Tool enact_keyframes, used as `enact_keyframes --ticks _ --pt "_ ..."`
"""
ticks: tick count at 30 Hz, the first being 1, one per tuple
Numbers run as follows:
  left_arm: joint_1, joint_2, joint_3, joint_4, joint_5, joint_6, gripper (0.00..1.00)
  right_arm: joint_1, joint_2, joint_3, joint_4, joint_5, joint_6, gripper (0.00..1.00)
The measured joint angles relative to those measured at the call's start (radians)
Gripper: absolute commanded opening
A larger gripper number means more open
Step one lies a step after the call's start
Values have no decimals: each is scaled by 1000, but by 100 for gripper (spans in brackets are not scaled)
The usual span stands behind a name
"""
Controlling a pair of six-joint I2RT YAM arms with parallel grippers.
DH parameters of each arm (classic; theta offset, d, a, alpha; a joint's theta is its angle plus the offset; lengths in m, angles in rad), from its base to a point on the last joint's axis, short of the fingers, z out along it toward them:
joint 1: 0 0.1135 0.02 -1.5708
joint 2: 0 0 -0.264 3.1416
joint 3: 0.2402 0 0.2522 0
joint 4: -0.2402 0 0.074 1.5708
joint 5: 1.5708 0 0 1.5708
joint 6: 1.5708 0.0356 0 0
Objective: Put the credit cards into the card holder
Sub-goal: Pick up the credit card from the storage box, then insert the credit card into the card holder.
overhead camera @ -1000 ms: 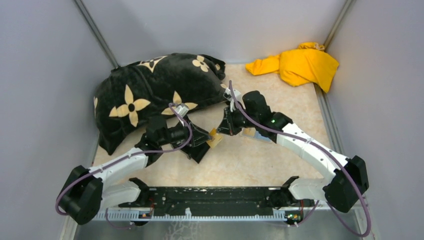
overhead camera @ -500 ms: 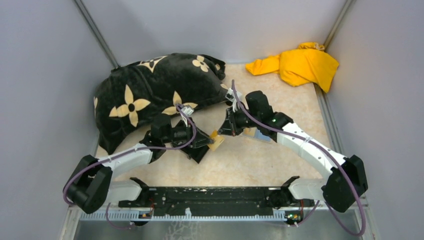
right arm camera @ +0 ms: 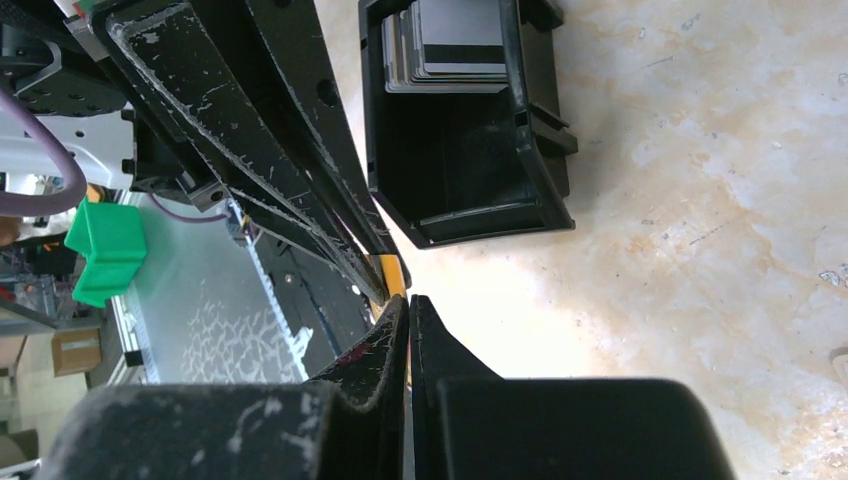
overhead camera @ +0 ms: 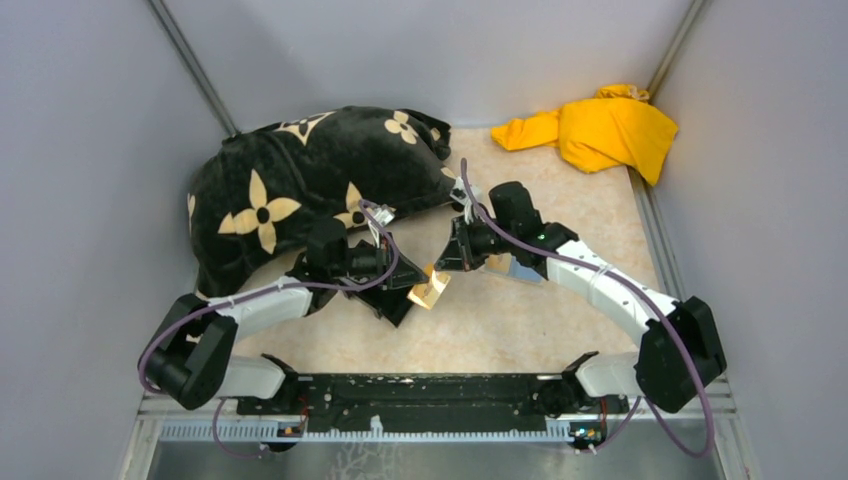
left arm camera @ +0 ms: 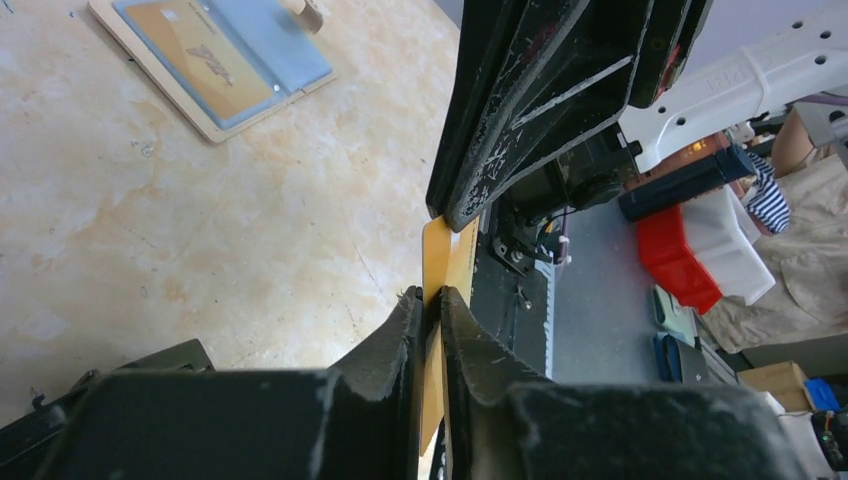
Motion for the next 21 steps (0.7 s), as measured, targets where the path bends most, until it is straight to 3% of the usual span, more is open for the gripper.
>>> enact_keyframes --ticks 2,7,10,14,21 --pt "1 14 5 0 14 -4 0 -8 8 0 3 -5 0 0" --pt "2 34 17 7 36 -10 0 -23 20 0 6 -20 0 1" --pt "2 41 23 7 29 -13 0 -25 21 2 1 -5 -3 21" --pt "-1 60 51 -22 -49 -21 0 -26 10 5 -14 115 -8 40" --pt "-40 188 187 -75 -284 -74 0 -26 -132 -19 -4 438 7 38"
